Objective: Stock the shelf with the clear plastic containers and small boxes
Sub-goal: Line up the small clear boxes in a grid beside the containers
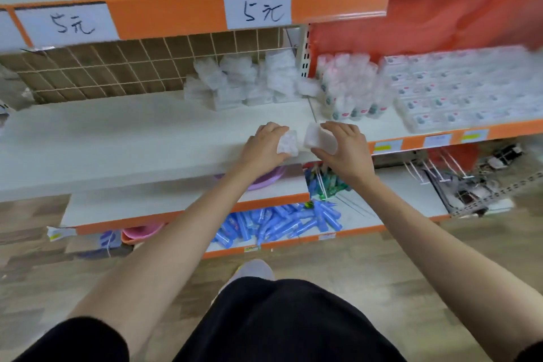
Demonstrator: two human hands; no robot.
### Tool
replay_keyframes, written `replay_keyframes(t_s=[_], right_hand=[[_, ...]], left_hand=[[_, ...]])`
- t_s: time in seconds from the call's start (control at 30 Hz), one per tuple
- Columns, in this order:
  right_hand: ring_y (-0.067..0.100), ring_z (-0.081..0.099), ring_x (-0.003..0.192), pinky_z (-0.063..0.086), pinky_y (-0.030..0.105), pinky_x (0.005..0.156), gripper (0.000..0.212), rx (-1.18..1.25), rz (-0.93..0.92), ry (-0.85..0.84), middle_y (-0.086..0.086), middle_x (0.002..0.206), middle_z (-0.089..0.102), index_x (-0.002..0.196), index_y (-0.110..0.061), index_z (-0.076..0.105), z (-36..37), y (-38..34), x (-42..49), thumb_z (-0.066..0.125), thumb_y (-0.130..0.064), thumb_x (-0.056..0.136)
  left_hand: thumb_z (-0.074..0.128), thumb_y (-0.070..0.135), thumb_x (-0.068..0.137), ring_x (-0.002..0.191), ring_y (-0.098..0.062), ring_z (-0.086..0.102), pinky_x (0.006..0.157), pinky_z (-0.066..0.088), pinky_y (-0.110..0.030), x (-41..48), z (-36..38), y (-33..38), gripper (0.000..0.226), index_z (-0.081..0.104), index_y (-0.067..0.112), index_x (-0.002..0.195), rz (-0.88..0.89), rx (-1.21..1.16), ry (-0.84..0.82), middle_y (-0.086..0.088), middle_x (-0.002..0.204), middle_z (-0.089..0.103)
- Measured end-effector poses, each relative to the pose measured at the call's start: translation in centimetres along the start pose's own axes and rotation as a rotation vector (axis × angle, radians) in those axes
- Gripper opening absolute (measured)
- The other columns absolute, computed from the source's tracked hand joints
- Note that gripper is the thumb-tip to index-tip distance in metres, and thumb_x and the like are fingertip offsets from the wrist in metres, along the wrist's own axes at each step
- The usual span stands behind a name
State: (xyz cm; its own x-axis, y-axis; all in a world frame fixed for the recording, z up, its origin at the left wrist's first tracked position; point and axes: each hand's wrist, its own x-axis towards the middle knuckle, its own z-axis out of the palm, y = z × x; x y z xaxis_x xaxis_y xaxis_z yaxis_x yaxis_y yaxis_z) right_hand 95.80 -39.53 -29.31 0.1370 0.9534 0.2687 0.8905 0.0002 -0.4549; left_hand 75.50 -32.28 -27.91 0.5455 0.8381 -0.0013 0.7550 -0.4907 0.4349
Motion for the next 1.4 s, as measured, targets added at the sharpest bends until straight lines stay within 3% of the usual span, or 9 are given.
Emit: replay_keyframes(t_s=[0.2,0.43,0.6,0.73,0.93,1.1,1.4], right_hand=[[0.037,0.055,0.115,0.045,0.045,0.095,0.057,-0.032,0.100,0.097,0.009,0.127,0.064,0.126,-0.010,0.062,-4.6,8.6,-0.8,0.075,-0.042,0.080],[0.035,0.052,0.117,0.038,0.040,0.099,0.057,-0.044,0.257,0.188,0.009,0.127,0.063,0.129,-0.010,0.059,-9.1,18.7,-0.3,0.077,-0.037,0.082],[0.033,0.050,0.120,0.033,0.033,0.099,0.057,-0.074,0.344,0.149,0.007,0.129,0.061,0.130,-0.012,0.058,-12.6,26.4,2.4,0.076,-0.037,0.082],[0.031,0.046,0.126,0.036,0.039,0.102,0.062,-0.087,0.390,0.123,0.006,0.135,0.058,0.135,-0.015,0.055,-14.9,31.2,5.4,0.074,-0.042,0.083],[0.032,0.043,0.129,0.037,0.044,0.105,0.064,-0.022,0.393,0.089,0.008,0.137,0.056,0.138,-0.013,0.051,-16.0,36.4,9.3,0.073,-0.039,0.085],[0.035,0.047,0.125,0.037,0.044,0.102,0.063,-0.020,0.338,-0.009,0.010,0.135,0.058,0.136,-0.010,0.054,-15.8,40.8,13.7,0.075,-0.038,0.083],[0.035,0.050,0.121,0.038,0.043,0.098,0.056,-0.009,0.066,-0.167,0.008,0.130,0.061,0.130,-0.013,0.058,-16.2,46.8,19.6,0.074,-0.040,0.083]], left_hand=[[0.070,0.035,0.085,0.129,-0.025,0.039,0.102,0.040,-0.042,6.5,3.2,8.5,0.067,0.043,0.016,0.144,0.142,-0.014,-0.057,-0.007,0.139,0.045],[0.071,0.032,0.086,0.131,-0.025,0.038,0.104,0.038,-0.040,16.3,7.9,17.3,0.067,0.043,0.015,0.144,0.293,-0.023,-0.102,-0.006,0.141,0.045],[0.071,0.034,0.086,0.134,-0.025,0.036,0.105,0.038,-0.043,23.6,10.4,23.3,0.068,0.042,0.017,0.145,0.311,-0.034,-0.122,-0.008,0.143,0.043],[0.072,0.034,0.085,0.134,-0.026,0.037,0.104,0.039,-0.042,28.5,11.9,26.9,0.069,0.042,0.018,0.145,0.301,-0.055,-0.152,-0.008,0.143,0.043],[0.073,0.035,0.084,0.133,-0.026,0.038,0.107,0.036,-0.041,32.2,14.0,29.1,0.069,0.044,0.016,0.144,0.230,-0.060,-0.145,-0.007,0.142,0.045],[0.075,0.032,0.084,0.132,-0.022,0.039,0.104,0.035,-0.033,34.0,14.7,29.0,0.071,0.042,0.018,0.145,0.094,-0.112,-0.107,-0.005,0.142,0.045],[0.077,0.030,0.080,0.127,-0.021,0.044,0.105,0.038,-0.036,35.1,15.8,31.6,0.066,0.050,0.021,0.140,-0.167,-0.181,0.068,-0.001,0.136,0.051]])
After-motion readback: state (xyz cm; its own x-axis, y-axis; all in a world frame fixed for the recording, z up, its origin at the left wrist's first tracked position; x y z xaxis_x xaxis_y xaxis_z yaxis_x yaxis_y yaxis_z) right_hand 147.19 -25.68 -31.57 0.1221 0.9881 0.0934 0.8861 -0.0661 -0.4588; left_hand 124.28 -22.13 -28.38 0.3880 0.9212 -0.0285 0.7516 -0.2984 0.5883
